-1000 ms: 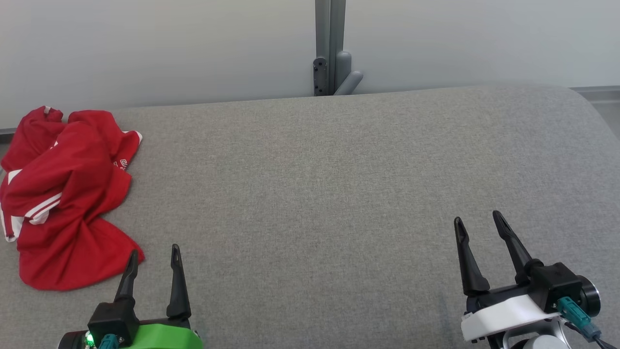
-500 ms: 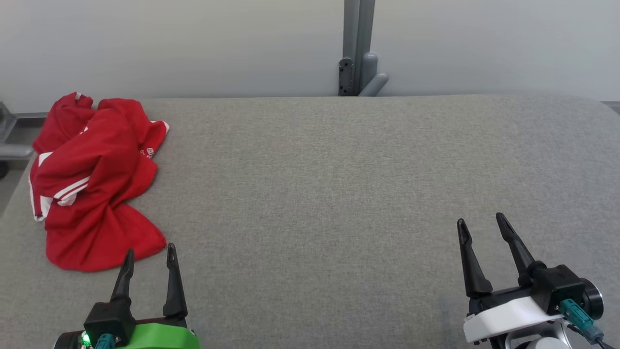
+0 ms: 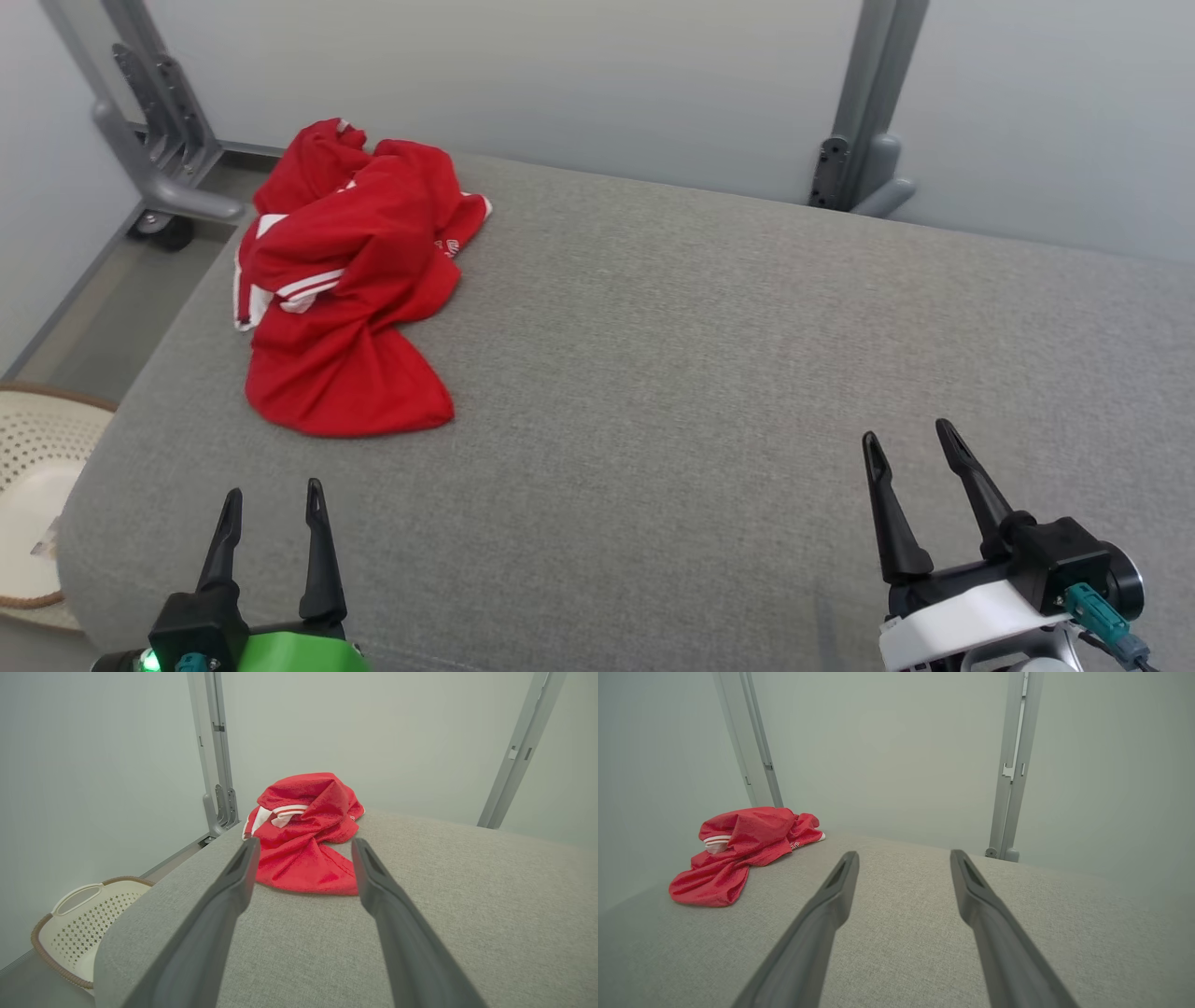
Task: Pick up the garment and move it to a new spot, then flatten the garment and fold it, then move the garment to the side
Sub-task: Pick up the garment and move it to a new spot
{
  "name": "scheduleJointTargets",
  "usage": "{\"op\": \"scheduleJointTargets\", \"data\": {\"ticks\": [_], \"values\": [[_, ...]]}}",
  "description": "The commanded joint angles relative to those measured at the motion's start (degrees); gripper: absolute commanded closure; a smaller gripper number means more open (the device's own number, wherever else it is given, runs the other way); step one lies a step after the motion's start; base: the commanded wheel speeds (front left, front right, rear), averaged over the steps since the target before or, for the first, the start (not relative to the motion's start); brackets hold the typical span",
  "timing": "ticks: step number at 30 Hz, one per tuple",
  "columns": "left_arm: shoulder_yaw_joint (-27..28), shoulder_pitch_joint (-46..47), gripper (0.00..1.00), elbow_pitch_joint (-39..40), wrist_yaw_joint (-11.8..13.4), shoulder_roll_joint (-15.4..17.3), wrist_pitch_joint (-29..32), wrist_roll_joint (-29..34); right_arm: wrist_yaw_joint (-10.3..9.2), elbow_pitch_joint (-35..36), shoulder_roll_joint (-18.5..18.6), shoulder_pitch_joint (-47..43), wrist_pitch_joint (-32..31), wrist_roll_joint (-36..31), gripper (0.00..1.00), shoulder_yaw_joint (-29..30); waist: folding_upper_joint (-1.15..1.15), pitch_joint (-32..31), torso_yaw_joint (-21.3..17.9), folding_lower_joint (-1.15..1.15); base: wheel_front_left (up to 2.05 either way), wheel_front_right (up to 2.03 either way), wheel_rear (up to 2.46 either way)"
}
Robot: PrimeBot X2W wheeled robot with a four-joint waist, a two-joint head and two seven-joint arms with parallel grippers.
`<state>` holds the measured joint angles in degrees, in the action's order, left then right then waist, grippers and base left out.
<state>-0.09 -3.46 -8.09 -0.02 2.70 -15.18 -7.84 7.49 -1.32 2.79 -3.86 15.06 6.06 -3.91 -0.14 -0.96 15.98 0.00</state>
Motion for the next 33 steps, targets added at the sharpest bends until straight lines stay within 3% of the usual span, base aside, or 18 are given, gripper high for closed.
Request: {"op": "scheduleJointTargets", "data": {"ticks": [1,4,13,25,33], "values": [[0.15,-1.08,0.0,-0.1,-0.22,0.34,0.0,0.37,0.0,0.11,0.19,-0.5,0.16,0.23,0.0,0.04,0.14,-0.66,6.41,0.0,0.0,0.0,0.0],[0.91,-1.76,0.0,-0.06,-0.34,0.33,0.0,0.49,0.0,-0.1,0.19,-0.55,0.15,0.49,0.0,-0.88,0.14,-0.82,9.47,0.0,0.0,0.0,0.0],[2.05,-2.58,0.0,-0.12,-0.9,0.32,0.0,0.74,0.0,-0.4,0.2,-0.74,0.16,0.66,0.0,-1.62,0.14,-0.94,12.38,0.0,0.0,0.0,0.0],[2.59,-2.68,0.0,0.58,-0.09,0.32,0.0,0.01,0.0,-0.1,0.2,-0.87,0.16,-0.3,0.0,-1.46,0.14,0.16,11.78,0.0,0.0,0.0,0.0],[4.38,1.87,0.0,0.81,-1.11,1.17,0.0,1.72,0.0,0.5,0.21,0.51,0.15,-1.57,0.0,-1.22,0.14,2.54,9.58,0.0,0.0,0.0,0.0]]}}
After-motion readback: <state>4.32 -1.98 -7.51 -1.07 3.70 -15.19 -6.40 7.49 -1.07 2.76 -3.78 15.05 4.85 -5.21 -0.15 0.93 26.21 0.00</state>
